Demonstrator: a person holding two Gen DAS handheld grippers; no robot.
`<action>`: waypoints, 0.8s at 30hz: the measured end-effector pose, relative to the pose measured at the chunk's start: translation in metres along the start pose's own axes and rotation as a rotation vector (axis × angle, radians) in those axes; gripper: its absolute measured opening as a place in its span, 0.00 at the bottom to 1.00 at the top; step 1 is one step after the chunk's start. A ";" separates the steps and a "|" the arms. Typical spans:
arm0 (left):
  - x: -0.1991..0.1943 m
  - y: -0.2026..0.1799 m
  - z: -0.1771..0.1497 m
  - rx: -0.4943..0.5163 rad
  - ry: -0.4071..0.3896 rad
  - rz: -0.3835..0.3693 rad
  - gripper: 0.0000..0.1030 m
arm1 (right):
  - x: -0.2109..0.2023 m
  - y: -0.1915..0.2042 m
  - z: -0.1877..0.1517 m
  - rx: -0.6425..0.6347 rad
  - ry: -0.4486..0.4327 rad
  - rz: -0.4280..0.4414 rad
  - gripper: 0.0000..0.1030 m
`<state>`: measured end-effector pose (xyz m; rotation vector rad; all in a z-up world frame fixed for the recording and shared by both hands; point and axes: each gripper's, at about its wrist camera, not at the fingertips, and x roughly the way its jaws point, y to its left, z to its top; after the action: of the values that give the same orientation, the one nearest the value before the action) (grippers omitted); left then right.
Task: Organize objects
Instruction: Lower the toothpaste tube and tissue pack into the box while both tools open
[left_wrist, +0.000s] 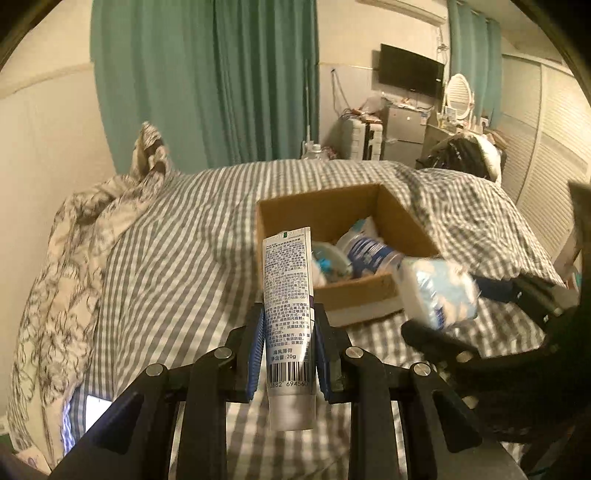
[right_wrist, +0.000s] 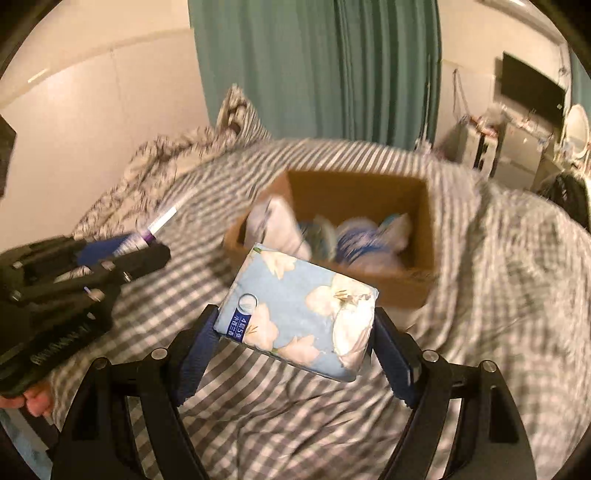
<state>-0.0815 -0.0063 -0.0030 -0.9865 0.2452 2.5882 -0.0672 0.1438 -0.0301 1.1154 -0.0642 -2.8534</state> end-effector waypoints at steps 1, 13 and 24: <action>0.001 -0.004 0.005 0.005 -0.006 -0.006 0.24 | -0.006 -0.004 0.005 -0.002 -0.014 -0.004 0.77; 0.046 -0.026 0.081 0.034 -0.043 -0.049 0.24 | -0.017 -0.050 0.079 -0.036 -0.101 -0.072 0.77; 0.120 -0.013 0.108 0.029 0.016 -0.056 0.24 | 0.060 -0.078 0.129 -0.049 -0.048 -0.097 0.77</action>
<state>-0.2254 0.0682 -0.0043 -0.9897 0.2551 2.5198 -0.2036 0.2179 0.0188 1.0687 0.0584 -2.9491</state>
